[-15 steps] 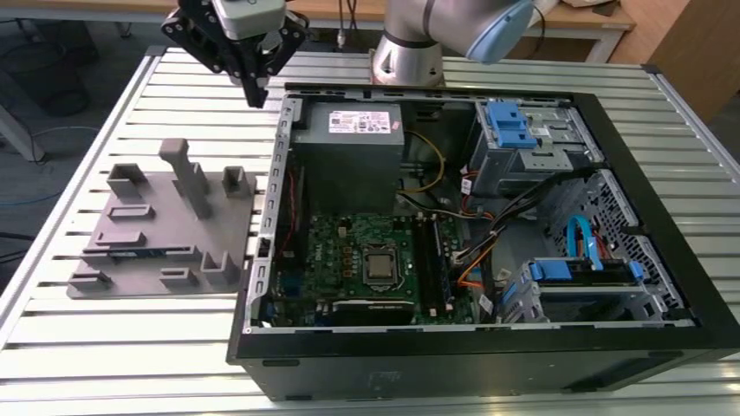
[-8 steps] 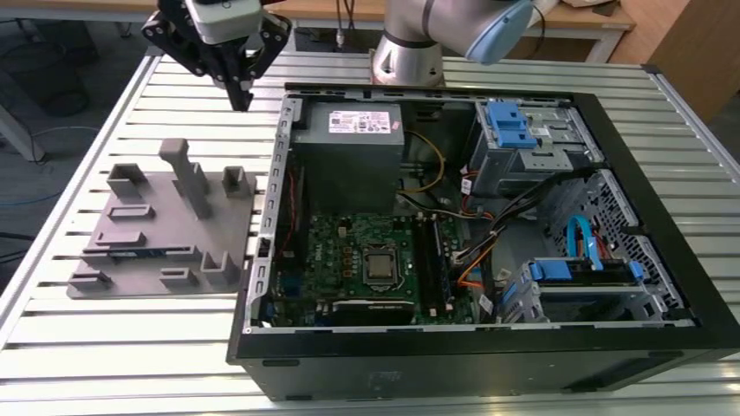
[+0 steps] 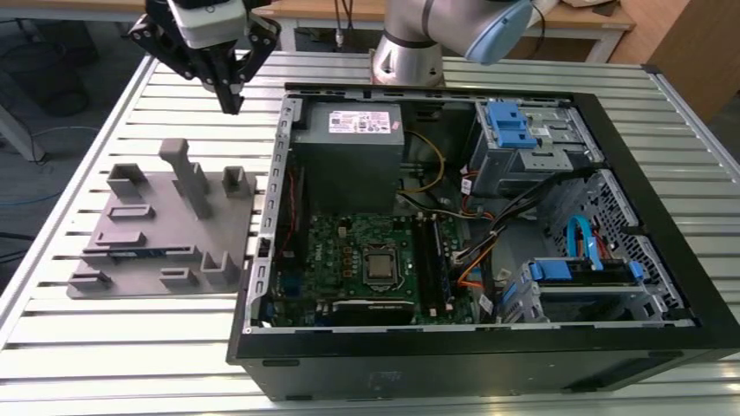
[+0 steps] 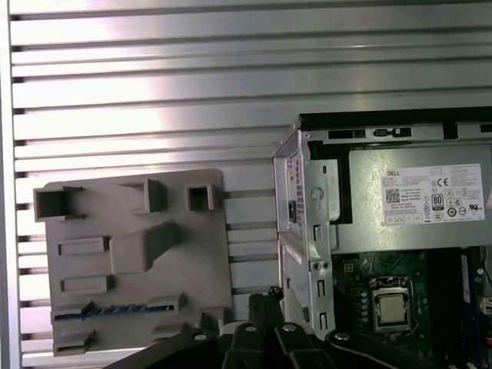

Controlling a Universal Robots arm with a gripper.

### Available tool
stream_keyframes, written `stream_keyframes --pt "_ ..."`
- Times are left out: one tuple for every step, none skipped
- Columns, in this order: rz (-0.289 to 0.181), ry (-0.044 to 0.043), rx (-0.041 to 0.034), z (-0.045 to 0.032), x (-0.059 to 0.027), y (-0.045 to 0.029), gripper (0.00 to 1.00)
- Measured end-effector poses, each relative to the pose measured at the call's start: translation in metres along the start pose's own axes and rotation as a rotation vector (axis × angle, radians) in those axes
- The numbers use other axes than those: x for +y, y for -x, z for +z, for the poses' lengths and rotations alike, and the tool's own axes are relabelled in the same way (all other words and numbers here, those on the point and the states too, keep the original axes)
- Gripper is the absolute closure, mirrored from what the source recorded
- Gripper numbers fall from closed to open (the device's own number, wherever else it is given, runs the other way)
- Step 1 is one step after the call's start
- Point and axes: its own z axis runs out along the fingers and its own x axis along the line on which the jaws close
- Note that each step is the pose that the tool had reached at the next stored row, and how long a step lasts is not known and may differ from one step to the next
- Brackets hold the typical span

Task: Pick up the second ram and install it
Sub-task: 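Reach for the second ram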

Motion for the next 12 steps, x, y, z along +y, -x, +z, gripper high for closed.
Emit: stream_keyframes --pt "0.0 0.0 0.0 0.0001 -0.0004 -0.0008 0.89" --pt "0.0 0.0 0.0 0.0001 -0.0007 -0.0015 0.89" --pt "0.0 0.0 0.0 0.0002 -0.0011 -0.0023 0.89" --pt "0.0 -0.0001 0.0001 0.0003 -0.0015 -0.0031 0.89" --pt "0.0 0.0 0.0 0.0004 -0.002 -0.004 0.89" --pt "0.0 0.0 -0.0001 0.0005 -0.0025 -0.0048 0.89" --pt "0.0 0.0 0.0 0.0006 -0.0031 -0.0056 0.89" --pt "0.0 0.0 0.0 0.0007 -0.0037 -0.0063 0.89" --pt "0.0 0.0 0.0 0.001 -0.0044 -0.0068 0.89" --pt "0.0 0.0001 0.0 0.0014 -0.0051 -0.007 0.89" --pt "0.0 0.0 0.0001 0.0017 -0.0059 -0.0073 0.89" --pt "0.0 0.0 0.0 0.0022 -0.0067 -0.0075 0.89"
